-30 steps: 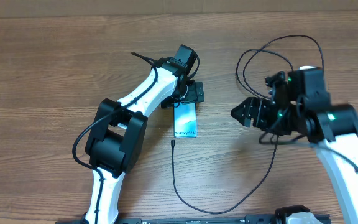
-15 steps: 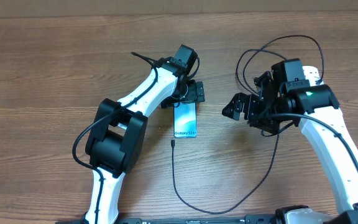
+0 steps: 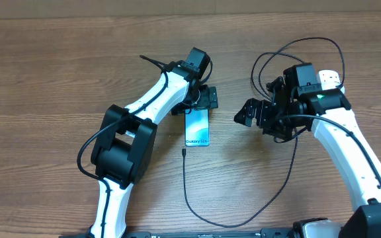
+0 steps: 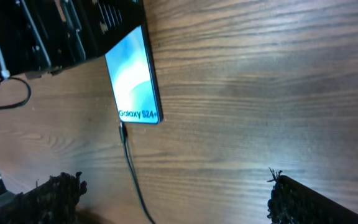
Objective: Plug charger to phone and switch on socket
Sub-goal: 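Raise the right arm and move the right gripper toward the cable plug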
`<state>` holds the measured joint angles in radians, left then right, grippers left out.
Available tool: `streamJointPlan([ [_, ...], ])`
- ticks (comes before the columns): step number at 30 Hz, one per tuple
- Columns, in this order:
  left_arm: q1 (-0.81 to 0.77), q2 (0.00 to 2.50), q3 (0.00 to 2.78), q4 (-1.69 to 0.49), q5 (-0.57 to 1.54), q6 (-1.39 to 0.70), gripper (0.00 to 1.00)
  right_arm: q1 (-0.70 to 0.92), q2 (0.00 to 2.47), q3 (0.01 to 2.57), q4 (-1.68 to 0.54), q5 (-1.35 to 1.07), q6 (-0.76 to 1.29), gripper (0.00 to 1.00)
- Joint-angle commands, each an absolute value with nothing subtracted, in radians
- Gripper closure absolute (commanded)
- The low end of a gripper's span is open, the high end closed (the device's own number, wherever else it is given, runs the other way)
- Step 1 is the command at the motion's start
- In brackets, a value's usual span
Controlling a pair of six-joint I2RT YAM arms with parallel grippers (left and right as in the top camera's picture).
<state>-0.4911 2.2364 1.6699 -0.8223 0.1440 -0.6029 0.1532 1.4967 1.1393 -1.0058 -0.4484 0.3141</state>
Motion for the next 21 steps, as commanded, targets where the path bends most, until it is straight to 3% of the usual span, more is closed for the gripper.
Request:
streamJointPlan([
  [1, -0.498, 2.415, 1.571, -0.839, 0.169, -0.606, 0.00, 0.160, 1.497, 1.093, -0.963, -0.455, 0.317, 0.00],
  [13, -0.498, 2.415, 1.571, -0.838, 0.170, -0.606, 0.00, 0.160, 1.497, 0.857, -0.641, -0.454, 0.533, 0.00],
  [21, -0.498, 2.415, 1.571, -0.837, 0.170, -0.606, 0.00, 0.162, 1.497, 0.774, -0.520, -0.455, 0.532, 0.00],
])
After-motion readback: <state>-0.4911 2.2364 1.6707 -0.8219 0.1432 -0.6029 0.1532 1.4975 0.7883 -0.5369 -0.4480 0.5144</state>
